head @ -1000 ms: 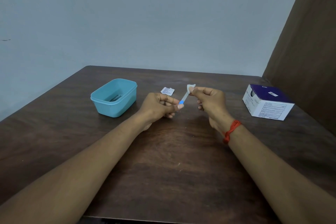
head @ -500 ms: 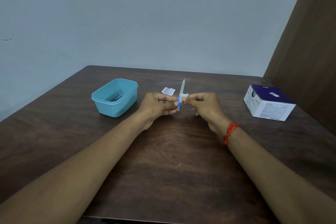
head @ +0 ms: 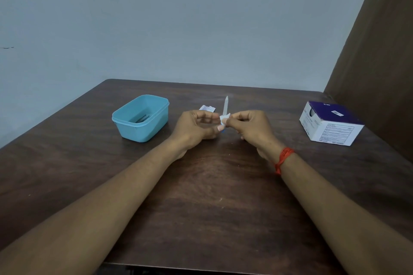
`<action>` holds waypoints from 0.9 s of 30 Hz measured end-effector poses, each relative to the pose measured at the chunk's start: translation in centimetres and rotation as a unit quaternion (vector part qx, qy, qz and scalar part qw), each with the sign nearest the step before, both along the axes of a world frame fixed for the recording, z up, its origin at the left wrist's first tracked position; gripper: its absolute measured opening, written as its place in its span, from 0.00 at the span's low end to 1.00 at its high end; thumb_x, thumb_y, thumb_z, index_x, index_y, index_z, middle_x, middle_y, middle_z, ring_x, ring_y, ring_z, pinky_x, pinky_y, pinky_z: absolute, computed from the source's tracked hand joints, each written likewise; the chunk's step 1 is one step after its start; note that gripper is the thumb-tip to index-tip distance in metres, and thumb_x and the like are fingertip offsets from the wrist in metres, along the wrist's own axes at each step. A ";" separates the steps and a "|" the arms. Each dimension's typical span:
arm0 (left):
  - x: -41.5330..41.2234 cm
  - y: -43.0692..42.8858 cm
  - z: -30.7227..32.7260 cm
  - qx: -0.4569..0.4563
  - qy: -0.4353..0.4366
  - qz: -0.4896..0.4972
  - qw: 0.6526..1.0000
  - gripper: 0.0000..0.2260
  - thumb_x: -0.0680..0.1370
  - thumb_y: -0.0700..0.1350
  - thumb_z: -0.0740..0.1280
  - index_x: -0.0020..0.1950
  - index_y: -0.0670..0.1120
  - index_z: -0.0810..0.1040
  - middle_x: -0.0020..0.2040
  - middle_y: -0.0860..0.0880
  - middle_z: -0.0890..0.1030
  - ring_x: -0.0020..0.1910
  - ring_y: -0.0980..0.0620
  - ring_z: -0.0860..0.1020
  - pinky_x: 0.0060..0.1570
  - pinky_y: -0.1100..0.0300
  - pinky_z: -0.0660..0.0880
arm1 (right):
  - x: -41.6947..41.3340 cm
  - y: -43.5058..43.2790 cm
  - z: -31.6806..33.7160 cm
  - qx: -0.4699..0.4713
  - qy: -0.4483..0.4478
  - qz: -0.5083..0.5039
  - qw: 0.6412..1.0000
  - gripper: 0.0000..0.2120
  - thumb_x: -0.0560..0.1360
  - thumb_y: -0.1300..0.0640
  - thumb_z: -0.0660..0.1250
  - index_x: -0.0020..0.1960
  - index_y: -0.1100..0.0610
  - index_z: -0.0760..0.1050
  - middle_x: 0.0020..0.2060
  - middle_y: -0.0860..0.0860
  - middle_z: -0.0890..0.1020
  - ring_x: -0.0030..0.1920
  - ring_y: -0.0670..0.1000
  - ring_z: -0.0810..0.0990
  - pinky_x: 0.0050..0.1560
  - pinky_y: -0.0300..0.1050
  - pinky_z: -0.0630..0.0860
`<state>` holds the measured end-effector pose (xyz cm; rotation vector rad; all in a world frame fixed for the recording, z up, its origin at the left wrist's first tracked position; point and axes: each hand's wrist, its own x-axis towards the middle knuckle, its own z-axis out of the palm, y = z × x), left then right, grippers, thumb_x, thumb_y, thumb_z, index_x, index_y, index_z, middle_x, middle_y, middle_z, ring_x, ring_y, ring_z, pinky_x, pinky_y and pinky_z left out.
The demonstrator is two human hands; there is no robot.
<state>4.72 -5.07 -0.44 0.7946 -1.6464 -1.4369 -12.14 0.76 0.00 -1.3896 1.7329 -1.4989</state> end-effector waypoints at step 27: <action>0.6 -1.0 0.3 0.111 0.120 0.026 0.986 0.09 0.67 0.46 0.79 0.42 0.43 0.86 0.41 0.44 0.86 0.40 0.53 0.85 0.39 0.64 0.80 | -1.6 0.6 1.2 -0.013 -0.060 0.039 0.997 0.05 0.74 0.60 0.74 0.39 0.54 0.84 0.31 0.46 0.83 0.29 0.42 0.72 0.28 0.37 0.70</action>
